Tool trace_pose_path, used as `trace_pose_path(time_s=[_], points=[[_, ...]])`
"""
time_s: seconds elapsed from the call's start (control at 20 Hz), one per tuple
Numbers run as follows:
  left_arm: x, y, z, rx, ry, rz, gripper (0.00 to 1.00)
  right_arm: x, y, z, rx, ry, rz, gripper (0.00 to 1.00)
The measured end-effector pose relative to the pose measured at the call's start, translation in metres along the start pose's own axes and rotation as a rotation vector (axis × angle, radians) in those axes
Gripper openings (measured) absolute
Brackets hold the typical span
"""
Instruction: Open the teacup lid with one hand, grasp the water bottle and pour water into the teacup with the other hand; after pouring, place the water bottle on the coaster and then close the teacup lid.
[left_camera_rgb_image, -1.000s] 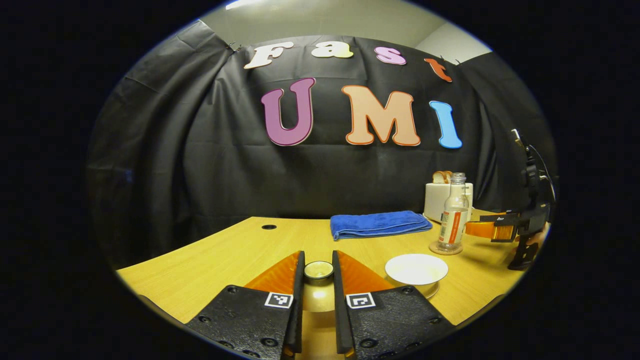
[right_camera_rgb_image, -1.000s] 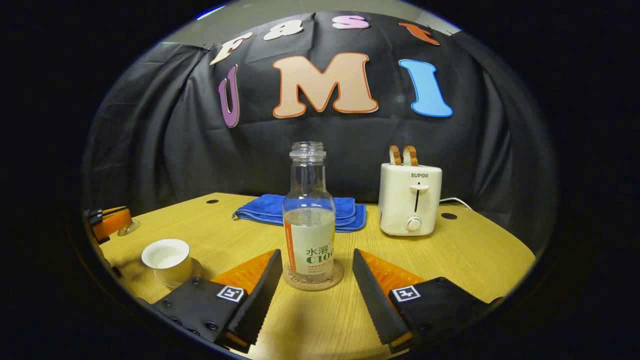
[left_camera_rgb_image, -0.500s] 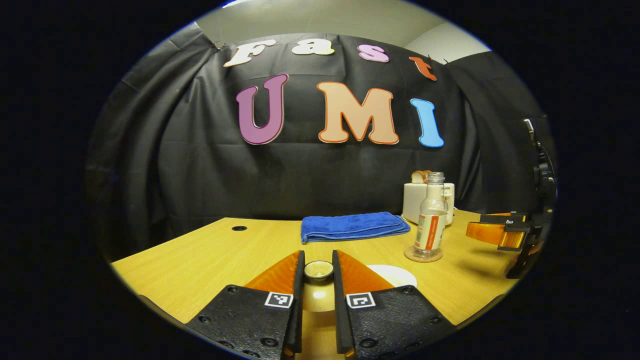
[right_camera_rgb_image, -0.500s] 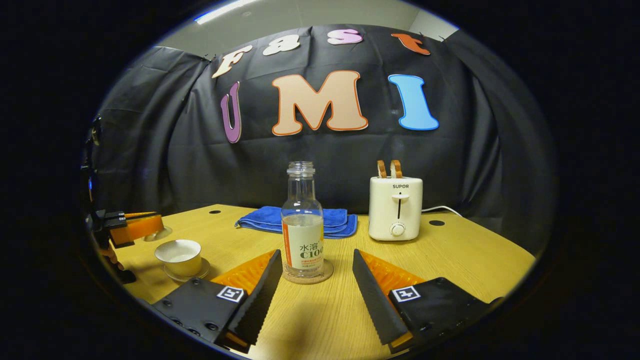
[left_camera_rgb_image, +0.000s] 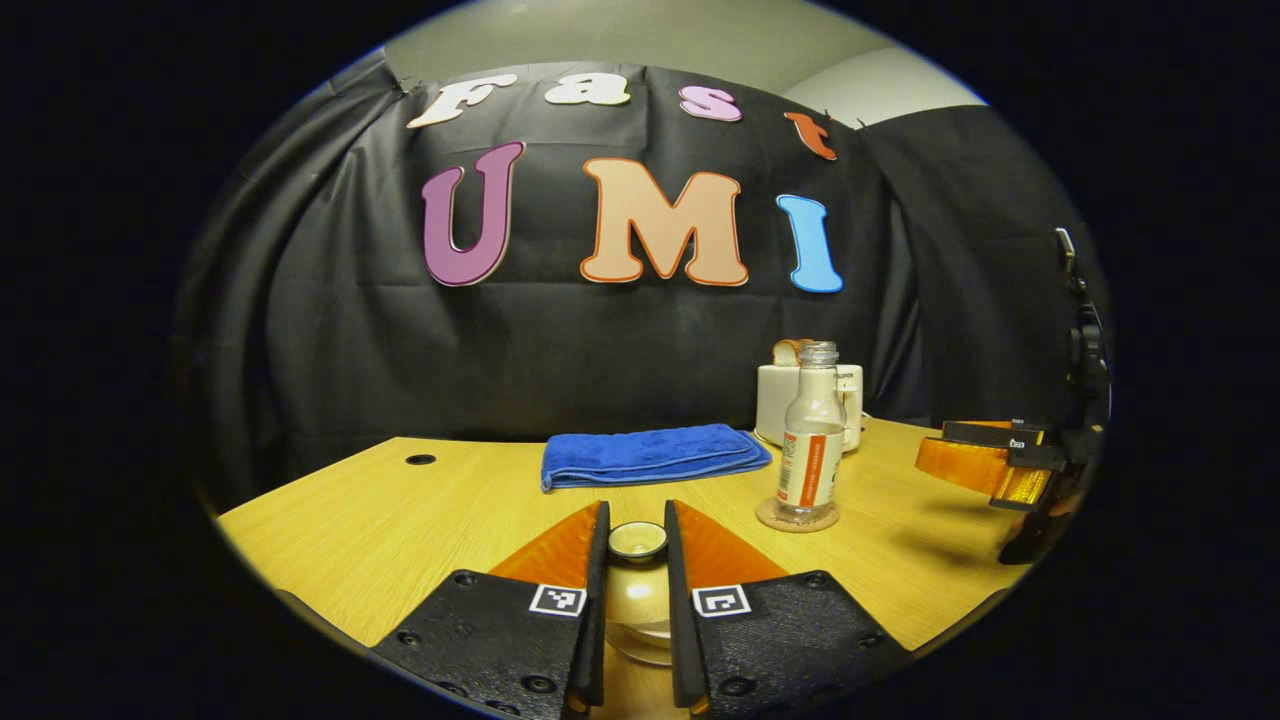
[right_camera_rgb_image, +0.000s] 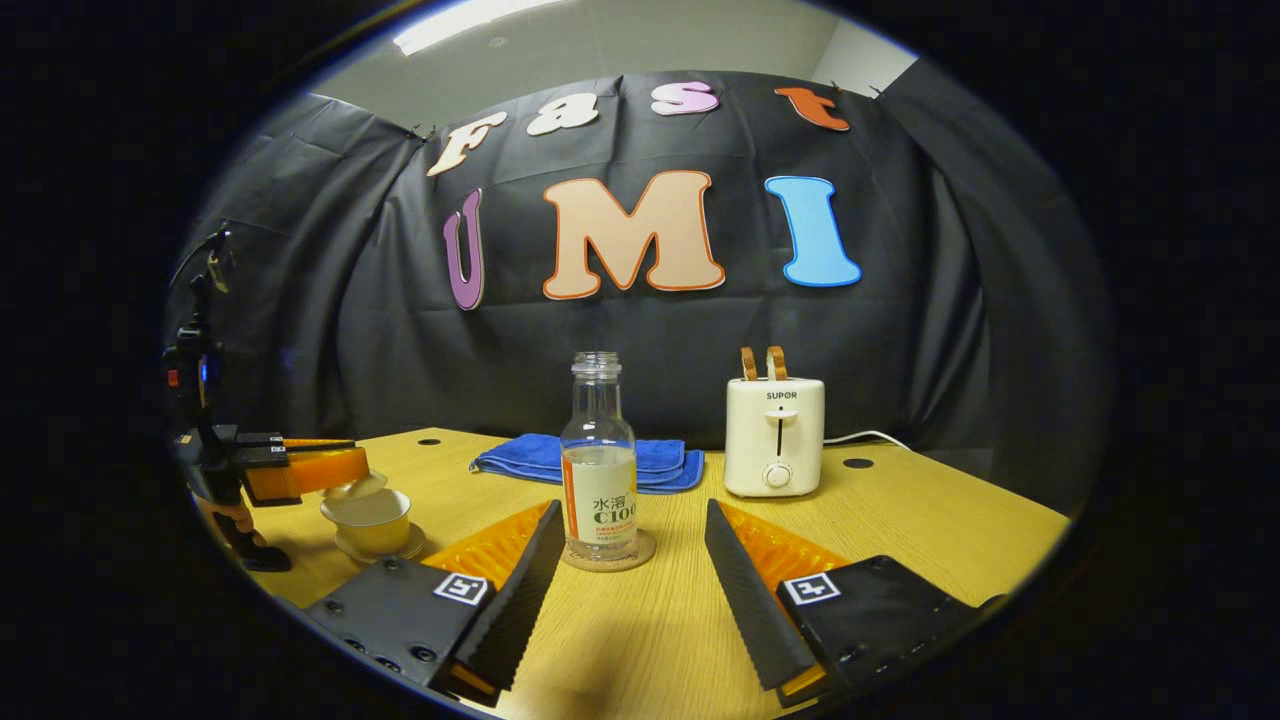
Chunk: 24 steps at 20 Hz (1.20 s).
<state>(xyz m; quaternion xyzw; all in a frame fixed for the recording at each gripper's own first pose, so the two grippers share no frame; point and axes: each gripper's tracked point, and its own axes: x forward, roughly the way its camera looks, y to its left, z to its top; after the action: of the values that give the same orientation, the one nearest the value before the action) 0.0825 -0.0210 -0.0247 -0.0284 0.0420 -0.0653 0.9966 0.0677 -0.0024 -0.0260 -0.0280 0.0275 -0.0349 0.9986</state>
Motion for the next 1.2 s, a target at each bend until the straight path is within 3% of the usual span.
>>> trace_pose_path(time_s=[0.35, 0.9, 1.2], points=[[0.006, -0.014, -0.008, 0.033, 0.056, -0.069, 0.24, -0.001, 0.0, 0.0, 0.001, 0.002, 0.005, 0.91], [0.006, -0.018, -0.016, 0.048, 0.106, -0.082, 0.26, 0.002, -0.004, 0.0, 0.002, 0.012, 0.004, 0.91], [0.0, -0.016, -0.008, 0.019, 0.065, -0.078, 0.34, 0.001, -0.005, 0.0, 0.0, 0.012, 0.004, 0.88]])
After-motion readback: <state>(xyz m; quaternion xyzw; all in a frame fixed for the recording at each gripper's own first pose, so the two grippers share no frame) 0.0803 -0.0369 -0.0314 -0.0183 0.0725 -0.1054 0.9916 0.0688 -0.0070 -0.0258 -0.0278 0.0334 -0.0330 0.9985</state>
